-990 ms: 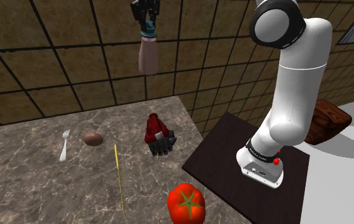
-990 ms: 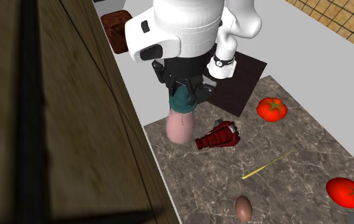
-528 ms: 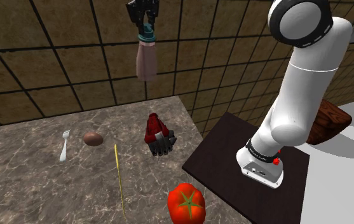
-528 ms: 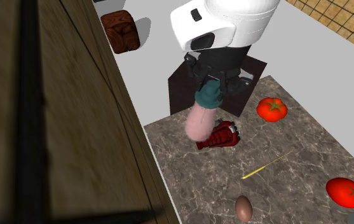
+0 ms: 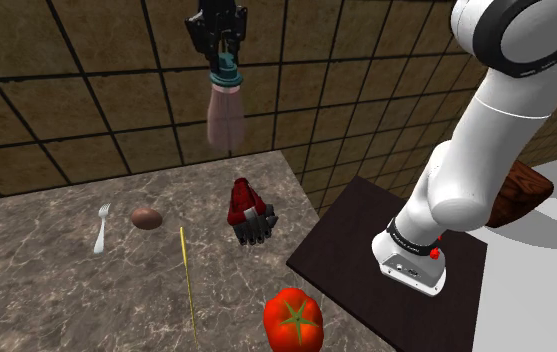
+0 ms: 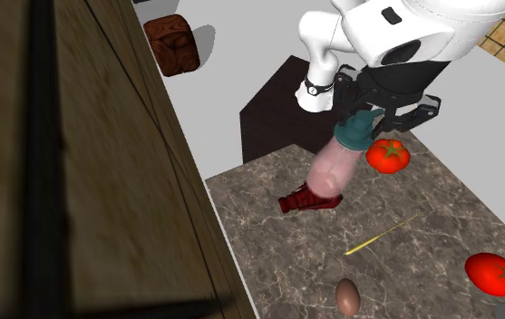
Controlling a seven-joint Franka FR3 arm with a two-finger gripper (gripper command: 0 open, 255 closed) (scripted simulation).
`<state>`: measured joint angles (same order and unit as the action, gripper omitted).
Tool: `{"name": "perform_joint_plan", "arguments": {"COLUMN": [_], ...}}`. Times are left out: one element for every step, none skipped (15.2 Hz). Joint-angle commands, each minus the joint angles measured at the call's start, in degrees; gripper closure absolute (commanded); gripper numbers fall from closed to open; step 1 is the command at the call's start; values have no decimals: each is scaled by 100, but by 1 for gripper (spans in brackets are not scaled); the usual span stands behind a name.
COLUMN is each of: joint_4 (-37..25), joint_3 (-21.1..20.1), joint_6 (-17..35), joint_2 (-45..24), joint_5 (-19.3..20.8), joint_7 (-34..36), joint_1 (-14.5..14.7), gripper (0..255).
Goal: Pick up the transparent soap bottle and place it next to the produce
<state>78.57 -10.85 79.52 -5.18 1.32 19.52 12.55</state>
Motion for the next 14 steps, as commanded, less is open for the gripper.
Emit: {"name": "perform_joint_plan", "arguments": {"joint_4": [303,379,447,507,559,603,638,667,687,700,705,703,693,676], "joint_3": [-115,-174,-233,-294,-357,-420,-485,-551,-617,-685,-754,-825,-893,-967], "joint_6": [95,110,123,135,145,153,160,166,170,174,176,178,178,178], "joint_2": [211,273,329,379,422,459,489,513,531,543,547,546,537,522], "joint_5": [-50,-70,-89,-108,-127,-145,-162,-178,-193,-206,-218,-228,-235,-240], "joint_7": [266,392,519,647,777,908,1041,1174,1310,1447,1585,1725,1866,2010], "joint_1": [133,197,262,326,392,457,523,590,657,725,793,861,933,1001], "gripper": [255,255,255,255,255,255,255,255,255,255,255,255,255,255]}}
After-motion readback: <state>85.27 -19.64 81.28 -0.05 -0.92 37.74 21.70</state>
